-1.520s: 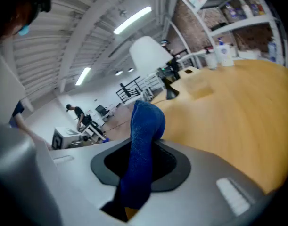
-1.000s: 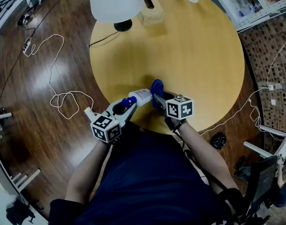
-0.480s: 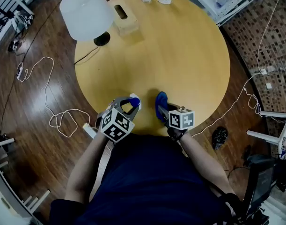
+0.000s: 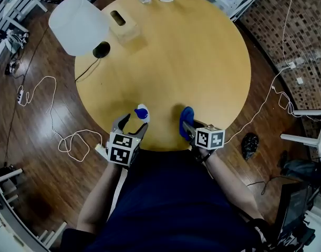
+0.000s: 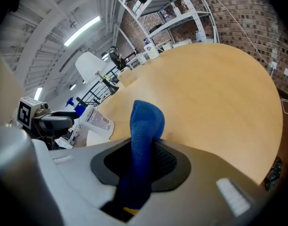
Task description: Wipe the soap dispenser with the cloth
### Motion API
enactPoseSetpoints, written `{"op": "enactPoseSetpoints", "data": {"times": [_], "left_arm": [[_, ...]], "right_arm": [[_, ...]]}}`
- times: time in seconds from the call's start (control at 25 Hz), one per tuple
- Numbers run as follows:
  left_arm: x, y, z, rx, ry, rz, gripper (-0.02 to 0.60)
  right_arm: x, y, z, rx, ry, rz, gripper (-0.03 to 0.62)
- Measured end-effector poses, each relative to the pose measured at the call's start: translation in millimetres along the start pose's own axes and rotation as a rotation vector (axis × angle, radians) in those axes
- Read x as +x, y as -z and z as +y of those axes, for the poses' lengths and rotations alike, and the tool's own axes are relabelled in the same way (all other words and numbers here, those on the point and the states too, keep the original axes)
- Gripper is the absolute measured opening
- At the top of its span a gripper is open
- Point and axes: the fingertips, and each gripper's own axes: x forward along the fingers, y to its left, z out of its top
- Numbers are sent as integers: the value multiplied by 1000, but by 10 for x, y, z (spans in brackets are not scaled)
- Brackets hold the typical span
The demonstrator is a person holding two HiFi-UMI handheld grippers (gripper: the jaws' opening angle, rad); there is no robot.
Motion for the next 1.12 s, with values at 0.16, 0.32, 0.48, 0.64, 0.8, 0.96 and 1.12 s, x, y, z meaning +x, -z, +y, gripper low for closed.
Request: {"op": "enactPoseSetpoints", "data": {"times": [0.16,0.32,0.48,0.64,0.8,0.96,1.12], "left_arm": [[359,45,-210,-76,22,30,353],[740,-50,-175,49,-43,44,343],[927,-149,-50,132,-94,37,218],[950,-155,17,122,-57,19,209],[719,-157,154,-472,175,-90,206],[245,-479,154,-980,517,-349,206],[-355,-960,55,-1081,724,-516,206]], "right_arm": [[-42,8,-38,-4,8,-1,103],[-97,-6,-3,-46,13,4,103],[-96,31,-7,-53,14,9,103],[-108,71,-13,-57,17,10,103],[-145,25,-35,-38,19,-13,103],[-203,-108,56,-14,-14,-54,101],[-444,-566,582,-70,-170,-155,103]]}}
